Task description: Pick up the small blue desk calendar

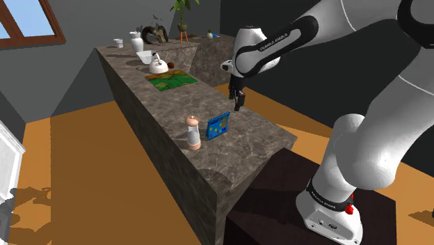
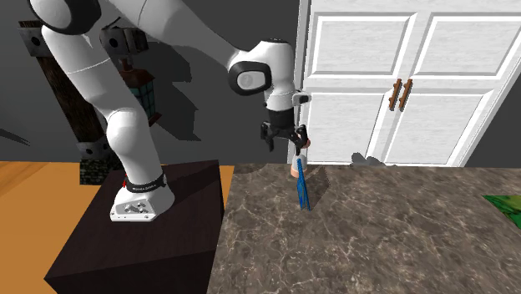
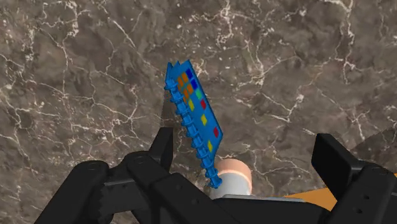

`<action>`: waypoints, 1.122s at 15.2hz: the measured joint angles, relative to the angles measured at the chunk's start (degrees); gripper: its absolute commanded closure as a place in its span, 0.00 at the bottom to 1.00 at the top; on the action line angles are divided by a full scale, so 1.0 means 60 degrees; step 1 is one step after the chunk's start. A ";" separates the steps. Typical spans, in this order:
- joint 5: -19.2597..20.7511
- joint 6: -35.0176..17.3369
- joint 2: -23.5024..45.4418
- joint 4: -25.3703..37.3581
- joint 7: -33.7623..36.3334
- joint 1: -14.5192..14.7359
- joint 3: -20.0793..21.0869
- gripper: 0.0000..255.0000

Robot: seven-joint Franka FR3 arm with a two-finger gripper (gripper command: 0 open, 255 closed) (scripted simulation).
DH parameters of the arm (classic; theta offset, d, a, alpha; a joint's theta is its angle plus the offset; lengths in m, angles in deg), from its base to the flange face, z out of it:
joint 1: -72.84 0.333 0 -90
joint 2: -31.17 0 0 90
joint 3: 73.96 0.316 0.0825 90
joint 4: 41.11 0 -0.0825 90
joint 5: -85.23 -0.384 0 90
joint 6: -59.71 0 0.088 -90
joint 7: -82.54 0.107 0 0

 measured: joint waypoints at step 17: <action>-0.3431 -0.2613 0.4159 0.1187 -0.6056 0.0381 0.0012 1.00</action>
